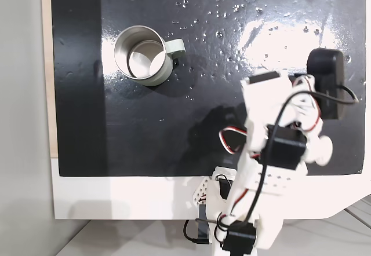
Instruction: Grasp a pengrip and put it in the cup.
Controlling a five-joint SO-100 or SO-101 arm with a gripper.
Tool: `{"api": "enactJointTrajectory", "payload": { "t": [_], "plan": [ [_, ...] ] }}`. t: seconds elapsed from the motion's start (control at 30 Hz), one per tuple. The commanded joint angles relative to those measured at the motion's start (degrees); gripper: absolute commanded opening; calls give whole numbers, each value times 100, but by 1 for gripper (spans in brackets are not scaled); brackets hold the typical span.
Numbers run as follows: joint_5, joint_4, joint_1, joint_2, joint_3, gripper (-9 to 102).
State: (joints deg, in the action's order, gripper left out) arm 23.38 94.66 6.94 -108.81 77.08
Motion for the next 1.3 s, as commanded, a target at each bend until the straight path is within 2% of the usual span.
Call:
{"api": "enactJointTrajectory", "payload": {
  "t": [0.0,0.13,0.3,0.57,1.0,1.27],
  "plan": [
    [-387,141,-466,378,-914,0],
    [-773,378,-932,1178,-1863,0],
    [-1143,993,-1424,2646,-3911,0],
    [-1406,993,-2347,3735,-5159,0],
    [-1327,993,-3718,4816,-5889,0],
    [-1283,993,-3779,4869,-5897,0]
  ]
}}
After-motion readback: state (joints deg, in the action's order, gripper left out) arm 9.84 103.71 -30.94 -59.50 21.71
